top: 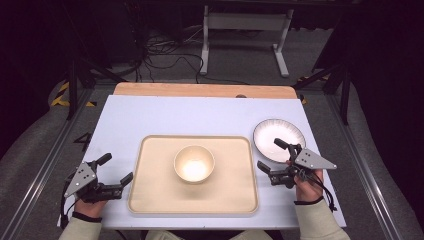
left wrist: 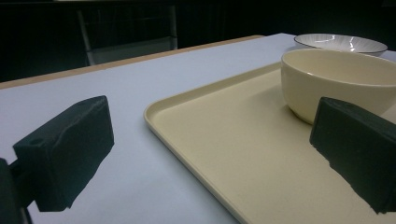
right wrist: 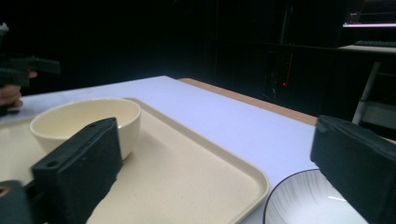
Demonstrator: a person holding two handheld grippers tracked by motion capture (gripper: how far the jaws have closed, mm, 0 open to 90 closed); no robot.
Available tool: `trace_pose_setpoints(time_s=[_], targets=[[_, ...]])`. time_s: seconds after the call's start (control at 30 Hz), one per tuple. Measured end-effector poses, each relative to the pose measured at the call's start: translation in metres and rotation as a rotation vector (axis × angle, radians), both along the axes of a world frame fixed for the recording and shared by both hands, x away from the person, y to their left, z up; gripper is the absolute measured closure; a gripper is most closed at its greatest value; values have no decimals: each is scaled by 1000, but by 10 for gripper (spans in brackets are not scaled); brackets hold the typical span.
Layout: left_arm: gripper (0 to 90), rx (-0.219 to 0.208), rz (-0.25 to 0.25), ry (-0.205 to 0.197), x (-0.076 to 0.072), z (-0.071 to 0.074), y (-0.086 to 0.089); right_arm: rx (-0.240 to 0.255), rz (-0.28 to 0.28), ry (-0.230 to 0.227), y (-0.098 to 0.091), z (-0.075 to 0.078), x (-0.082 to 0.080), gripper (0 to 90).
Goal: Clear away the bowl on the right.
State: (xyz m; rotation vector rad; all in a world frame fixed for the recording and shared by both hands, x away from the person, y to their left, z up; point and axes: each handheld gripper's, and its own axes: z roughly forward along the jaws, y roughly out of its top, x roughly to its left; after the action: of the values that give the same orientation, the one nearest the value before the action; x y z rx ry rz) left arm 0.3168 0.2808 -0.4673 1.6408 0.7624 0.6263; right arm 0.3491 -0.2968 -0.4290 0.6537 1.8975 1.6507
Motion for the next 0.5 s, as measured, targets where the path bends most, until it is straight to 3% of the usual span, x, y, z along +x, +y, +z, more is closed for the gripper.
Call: trace_pose_setpoints(time_s=[0.23, 0.5], targets=[[3, -6, 2, 2, 0, 0, 0, 6, -14, -9, -4, -11, -2, 4], [3, -13, -4, 0, 0, 0, 0, -3, -11, 10, -6, -23, -1, 2]])
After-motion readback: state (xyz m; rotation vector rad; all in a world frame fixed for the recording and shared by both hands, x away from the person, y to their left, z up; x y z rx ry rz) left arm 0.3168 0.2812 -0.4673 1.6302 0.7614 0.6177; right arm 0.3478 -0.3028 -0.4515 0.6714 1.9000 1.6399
